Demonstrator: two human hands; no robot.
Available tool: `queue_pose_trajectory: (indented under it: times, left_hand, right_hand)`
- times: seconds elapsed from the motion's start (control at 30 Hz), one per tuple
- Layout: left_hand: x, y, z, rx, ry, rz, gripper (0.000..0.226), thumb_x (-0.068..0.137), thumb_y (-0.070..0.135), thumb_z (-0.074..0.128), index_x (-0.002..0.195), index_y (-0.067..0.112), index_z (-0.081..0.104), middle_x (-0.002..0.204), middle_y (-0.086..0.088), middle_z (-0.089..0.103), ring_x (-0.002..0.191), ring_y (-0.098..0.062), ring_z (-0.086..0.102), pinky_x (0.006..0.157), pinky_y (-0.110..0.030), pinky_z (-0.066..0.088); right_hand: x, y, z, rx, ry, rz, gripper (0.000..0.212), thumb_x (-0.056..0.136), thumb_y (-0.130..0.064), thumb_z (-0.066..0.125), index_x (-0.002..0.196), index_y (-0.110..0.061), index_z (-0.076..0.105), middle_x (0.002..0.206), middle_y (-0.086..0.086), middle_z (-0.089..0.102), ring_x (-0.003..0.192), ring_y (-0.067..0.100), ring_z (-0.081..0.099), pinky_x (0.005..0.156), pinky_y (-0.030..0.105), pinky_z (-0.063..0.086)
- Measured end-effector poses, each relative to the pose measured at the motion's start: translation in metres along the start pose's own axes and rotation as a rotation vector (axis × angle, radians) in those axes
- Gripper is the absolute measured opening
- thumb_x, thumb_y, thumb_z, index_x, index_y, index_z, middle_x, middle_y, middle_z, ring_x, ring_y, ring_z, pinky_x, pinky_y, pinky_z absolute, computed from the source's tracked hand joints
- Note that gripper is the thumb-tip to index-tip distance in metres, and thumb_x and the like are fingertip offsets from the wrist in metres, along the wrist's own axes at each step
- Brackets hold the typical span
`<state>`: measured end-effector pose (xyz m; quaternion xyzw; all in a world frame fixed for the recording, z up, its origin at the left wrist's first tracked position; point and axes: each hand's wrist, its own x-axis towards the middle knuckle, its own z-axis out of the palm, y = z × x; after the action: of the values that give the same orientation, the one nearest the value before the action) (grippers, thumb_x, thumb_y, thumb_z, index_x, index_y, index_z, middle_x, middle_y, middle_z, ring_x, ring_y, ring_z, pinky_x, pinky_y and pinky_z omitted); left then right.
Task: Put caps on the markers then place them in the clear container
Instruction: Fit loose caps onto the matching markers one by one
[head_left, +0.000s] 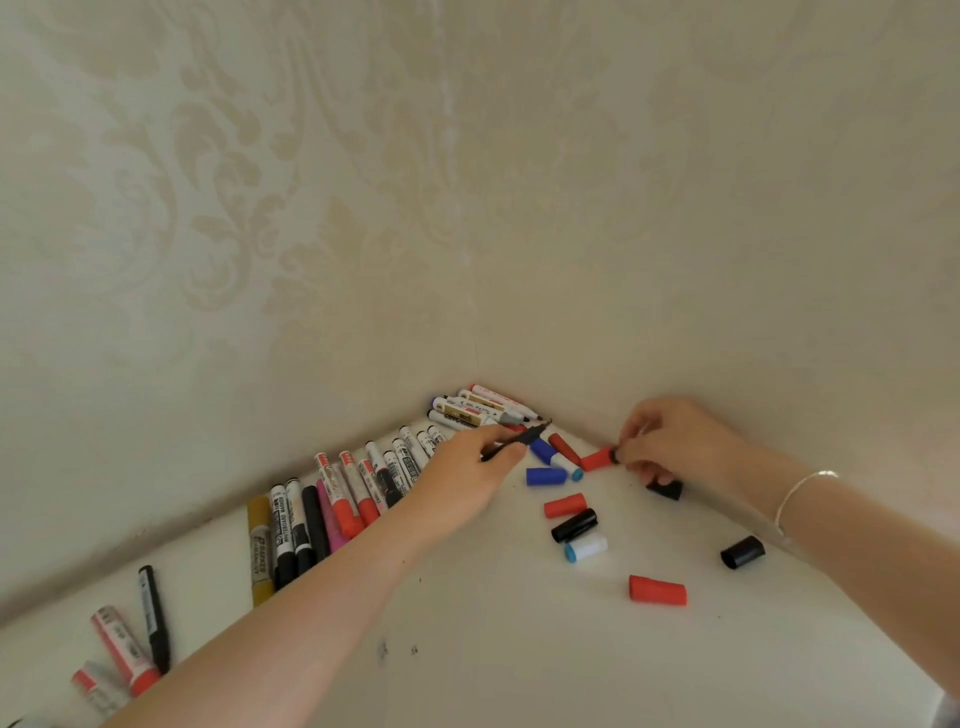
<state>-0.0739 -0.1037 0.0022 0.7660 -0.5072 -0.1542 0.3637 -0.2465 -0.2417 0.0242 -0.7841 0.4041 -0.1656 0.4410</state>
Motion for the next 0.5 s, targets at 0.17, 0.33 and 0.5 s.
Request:
queue_pose_trajectory:
  times: [0.17, 0.33, 0.5]
  left_hand:
    - [0.006, 0.01, 0.016, -0.12, -0.055, -0.036, 0.022, 0.099, 0.023, 0.043, 0.113, 0.019, 0.06, 0.096, -0.01, 0.065, 0.069, -0.009, 0.053, 0.06, -0.022, 0.039]
    - [0.009, 0.022, 0.022, -0.274, -0.064, -0.063, 0.018, 0.1, 0.019, 0.044, 0.113, 0.02, 0.057, 0.082, 0.004, 0.064, 0.062, -0.004, 0.054, 0.051, -0.012, 0.038]
    - [0.013, 0.02, 0.022, -0.374, -0.025, -0.159, 0.016, 0.1, 0.015, 0.042, 0.106, 0.022, 0.055, 0.081, -0.001, 0.062, 0.063, -0.009, 0.052, 0.053, -0.02, 0.038]
  right_hand:
    - [-0.008, 0.02, 0.018, -0.479, -0.021, -0.135, 0.017, 0.079, -0.019, 0.069, 0.077, -0.019, 0.052, 0.078, -0.003, 0.055, 0.07, 0.015, 0.05, 0.054, 0.022, 0.037]
    - [-0.01, 0.017, 0.016, -0.544, -0.003, -0.18, 0.013, 0.086, -0.026, 0.064, 0.085, -0.015, 0.056, 0.093, 0.004, 0.062, 0.084, 0.022, 0.058, 0.065, 0.026, 0.043]
    - [-0.006, 0.015, -0.007, -0.473, 0.08, -0.16, 0.014, 0.088, -0.009, 0.052, 0.091, -0.017, 0.063, 0.094, 0.002, 0.062, 0.085, 0.019, 0.06, 0.07, 0.024, 0.045]
